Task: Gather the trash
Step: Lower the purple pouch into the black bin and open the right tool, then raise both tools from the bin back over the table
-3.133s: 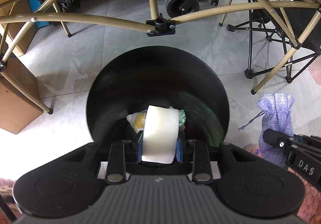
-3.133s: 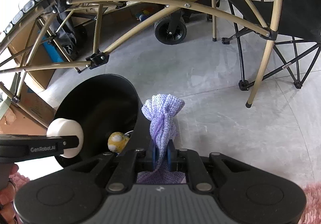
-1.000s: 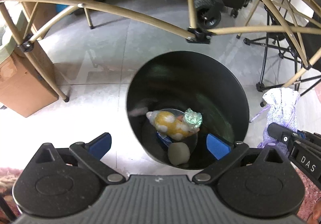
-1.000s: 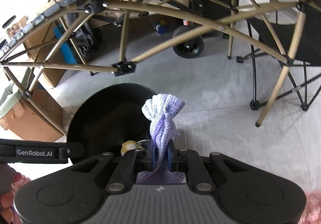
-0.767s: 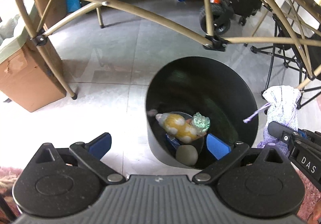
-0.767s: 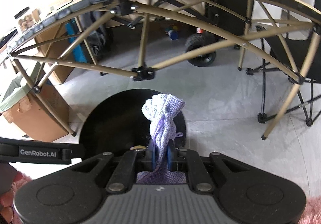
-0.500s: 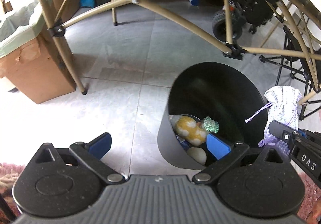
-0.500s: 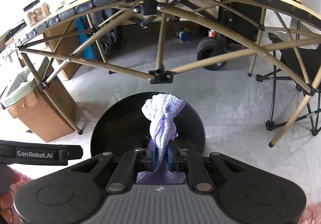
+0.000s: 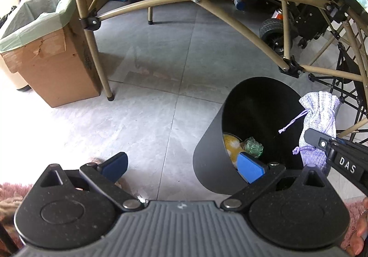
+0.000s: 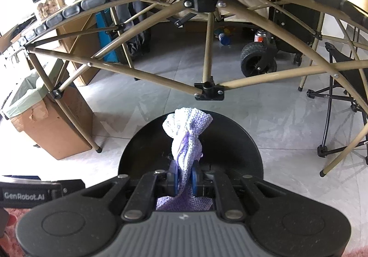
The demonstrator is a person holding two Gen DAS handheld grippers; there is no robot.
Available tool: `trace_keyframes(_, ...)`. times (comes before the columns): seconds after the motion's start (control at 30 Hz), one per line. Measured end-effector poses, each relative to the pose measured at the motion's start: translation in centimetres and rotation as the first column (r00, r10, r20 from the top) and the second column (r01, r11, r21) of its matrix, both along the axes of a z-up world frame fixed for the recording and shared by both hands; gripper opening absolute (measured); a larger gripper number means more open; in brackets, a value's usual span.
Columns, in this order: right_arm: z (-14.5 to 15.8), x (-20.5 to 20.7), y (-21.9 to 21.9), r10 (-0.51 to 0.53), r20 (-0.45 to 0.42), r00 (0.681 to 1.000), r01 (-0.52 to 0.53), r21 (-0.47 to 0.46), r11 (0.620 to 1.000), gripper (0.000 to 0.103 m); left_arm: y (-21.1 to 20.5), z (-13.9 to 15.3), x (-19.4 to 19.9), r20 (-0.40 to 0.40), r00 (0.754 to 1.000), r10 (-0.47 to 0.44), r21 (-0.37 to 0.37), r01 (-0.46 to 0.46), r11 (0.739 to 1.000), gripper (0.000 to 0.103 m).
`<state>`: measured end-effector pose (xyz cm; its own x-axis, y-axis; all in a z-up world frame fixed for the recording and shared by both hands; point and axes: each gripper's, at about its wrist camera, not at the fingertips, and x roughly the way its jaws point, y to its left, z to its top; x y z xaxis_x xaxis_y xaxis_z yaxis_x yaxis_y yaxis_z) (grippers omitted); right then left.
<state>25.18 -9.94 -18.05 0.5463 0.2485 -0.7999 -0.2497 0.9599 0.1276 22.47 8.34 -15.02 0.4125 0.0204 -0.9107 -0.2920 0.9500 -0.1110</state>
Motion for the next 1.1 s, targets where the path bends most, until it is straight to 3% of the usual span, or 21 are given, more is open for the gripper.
trace_keyframes(0.47, -1.2, 1.8, 0.6, -0.038, -0.048, 0.998, 0.038, -0.018, 0.999, 0.017, 1.1, -0.3, -0.2, -0.017, 1.000, 0.025, -0.013, -0.025, 1.000, 0.103)
trace_keyframes(0.53, -1.2, 2.0, 0.3, -0.054, -0.048, 0.997, 0.053, -0.022, 0.998, 0.026, 1.1, -0.3, -0.2, -0.018, 1.000, 0.025, -0.014, -0.026, 1.000, 0.103)
trace_keyframes(0.57, -1.3, 2.0, 0.2, -0.062, -0.049, 0.997, 0.061, -0.024, 0.998, 0.041, 1.1, -0.3, -0.2, -0.019, 1.000, 0.025, -0.014, -0.025, 1.000, 0.103)
trace_keyframes(0.6, -1.4, 2.1, 0.1, -0.071, -0.053, 0.996, 0.069, -0.030, 0.997, 0.063, 1.1, -0.4, -0.2, -0.018, 1.000, 0.024, -0.014, -0.024, 1.000, 0.103)
trace_keyframes(0.67, -1.5, 2.2, 0.0, -0.081, -0.054, 0.995, 0.078, -0.053, 0.996, 0.093, 1.0, -0.4, -0.1, -0.021, 1.000, 0.021, -0.015, -0.021, 1.000, 0.103)
trace_keyframes(0.8, -1.7, 2.3, -0.4, -0.090, -0.055, 0.994, 0.086, -0.069, 0.994, 0.103, 0.9, -0.5, -0.1, -0.022, 1.000, 0.018, -0.013, -0.018, 1.000, 0.103)
trace_keyframes(1.1, -2.0, 2.2, -1.1, -0.096, -0.072, 0.993, 0.092, -0.058, 0.994, 0.103, 0.8, -0.6, -0.1, -0.026, 1.000, 0.011, -0.007, -0.011, 1.000, 0.103)
